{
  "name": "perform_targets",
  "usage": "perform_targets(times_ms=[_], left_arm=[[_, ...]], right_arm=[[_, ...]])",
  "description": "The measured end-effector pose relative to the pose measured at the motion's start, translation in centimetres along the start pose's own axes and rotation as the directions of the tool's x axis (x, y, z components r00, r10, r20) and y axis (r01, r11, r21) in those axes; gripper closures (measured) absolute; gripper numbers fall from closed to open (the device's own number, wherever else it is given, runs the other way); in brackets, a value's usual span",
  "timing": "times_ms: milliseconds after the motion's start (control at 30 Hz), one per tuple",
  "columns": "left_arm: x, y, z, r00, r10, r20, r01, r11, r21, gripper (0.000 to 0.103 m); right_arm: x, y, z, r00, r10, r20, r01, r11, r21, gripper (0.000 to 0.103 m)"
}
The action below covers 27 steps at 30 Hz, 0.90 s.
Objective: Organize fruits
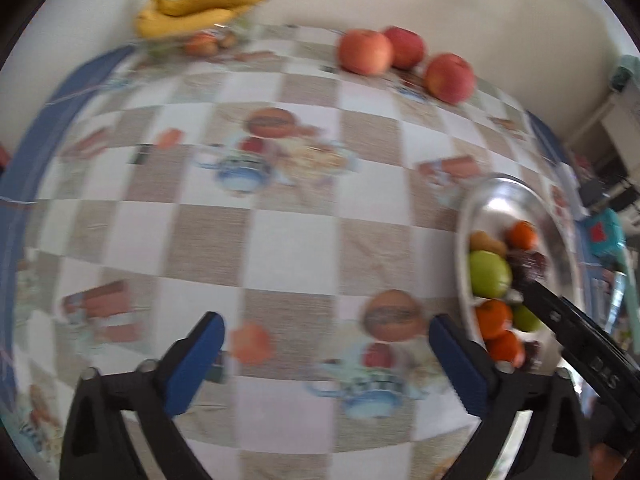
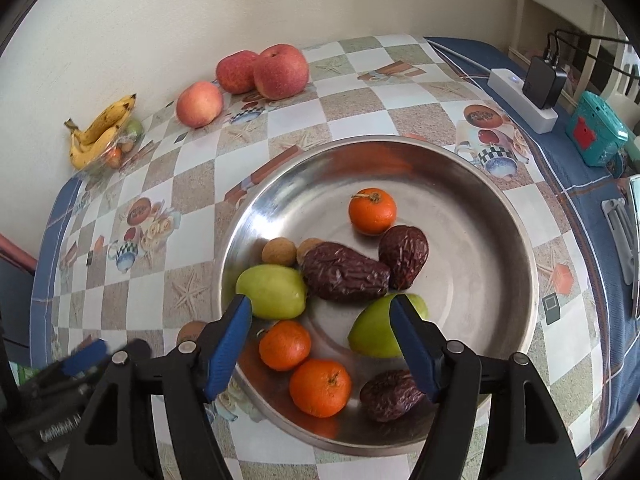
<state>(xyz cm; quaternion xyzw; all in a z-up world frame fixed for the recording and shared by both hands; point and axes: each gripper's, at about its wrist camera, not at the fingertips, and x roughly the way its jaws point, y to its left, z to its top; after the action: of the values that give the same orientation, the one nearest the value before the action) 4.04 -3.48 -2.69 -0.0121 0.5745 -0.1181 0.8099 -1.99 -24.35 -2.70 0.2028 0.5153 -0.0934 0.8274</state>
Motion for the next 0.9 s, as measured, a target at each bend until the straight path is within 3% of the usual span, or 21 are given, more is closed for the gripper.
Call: perform_targets(times_ms=[33, 100, 133, 433, 900], left_arm=[[-0.3, 0.6, -0.2, 1.000, 0.021, 0.011, -0.021, 1.000, -0.003, 0.000], [-1.1, 1.8, -0.7, 0.998, 0.056, 0.036, -0.056, 0.998, -0.007, 0.000], [-1.4, 2.4, -1.0, 0.997, 0.063, 0.046, -0.063, 0.998, -0.008, 0.000], [-2.5, 3.3, -2.7, 0.989, 0.131, 0.063, -0.134, 0.990, 0.050, 0.000], [-2.5, 3.0, -2.7, 0.980, 0.194, 0.050, -0.197, 0.979, 0.044, 0.000]], right_arm=[[-0.1, 0.3, -0.3, 1.000, 0.000, 0.000, 0.000, 1.000, -0.015, 0.029], [-0.4, 1.2, -1.1, 1.000, 0.003, 0.003, -0.003, 0.999, -0.052, 0.011], [-0.5, 1.5, -1.5, 1.000, 0.005, 0.006, -0.005, 0.998, -0.067, 0.008], [-2.0, 3.5, -3.7, 0.999, -0.003, 0.048, 0.010, 0.989, -0.150, 0.008], [-2.4, 3.2, -3.3, 0.997, -0.010, 0.074, 0.020, 0.991, -0.132, 0.008]])
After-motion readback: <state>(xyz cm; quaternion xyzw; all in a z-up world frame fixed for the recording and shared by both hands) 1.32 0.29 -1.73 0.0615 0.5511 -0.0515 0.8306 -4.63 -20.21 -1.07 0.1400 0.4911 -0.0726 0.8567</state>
